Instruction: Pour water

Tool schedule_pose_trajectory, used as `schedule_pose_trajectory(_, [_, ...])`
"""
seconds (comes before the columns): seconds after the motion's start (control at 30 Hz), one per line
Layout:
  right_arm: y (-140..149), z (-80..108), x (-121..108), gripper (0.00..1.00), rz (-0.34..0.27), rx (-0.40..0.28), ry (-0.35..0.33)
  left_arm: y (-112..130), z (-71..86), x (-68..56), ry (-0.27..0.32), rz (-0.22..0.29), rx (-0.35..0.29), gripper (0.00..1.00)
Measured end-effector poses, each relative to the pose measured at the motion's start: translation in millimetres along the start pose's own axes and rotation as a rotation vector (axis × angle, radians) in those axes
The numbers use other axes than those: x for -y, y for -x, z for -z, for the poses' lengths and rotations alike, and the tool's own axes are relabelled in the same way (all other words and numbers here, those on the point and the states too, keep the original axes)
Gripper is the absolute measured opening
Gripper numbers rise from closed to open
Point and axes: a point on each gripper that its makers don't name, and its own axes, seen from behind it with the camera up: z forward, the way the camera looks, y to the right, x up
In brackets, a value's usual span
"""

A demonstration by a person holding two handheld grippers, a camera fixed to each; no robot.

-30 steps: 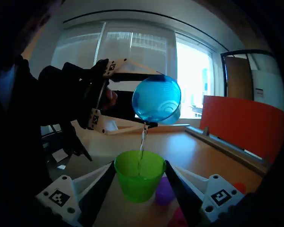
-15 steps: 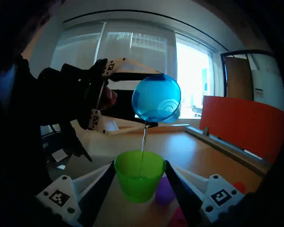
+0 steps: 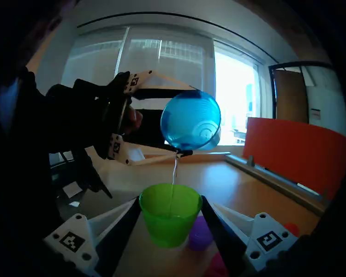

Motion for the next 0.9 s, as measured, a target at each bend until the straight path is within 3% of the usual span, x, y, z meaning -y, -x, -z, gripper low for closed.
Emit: schedule_pose_trajectory(0.9, [-1.0,2.1,0.3,0.95,0.008,-0.001,0.001,-2.2,0.6,-1.0,0.003,-0.046,-0.006,0.85])
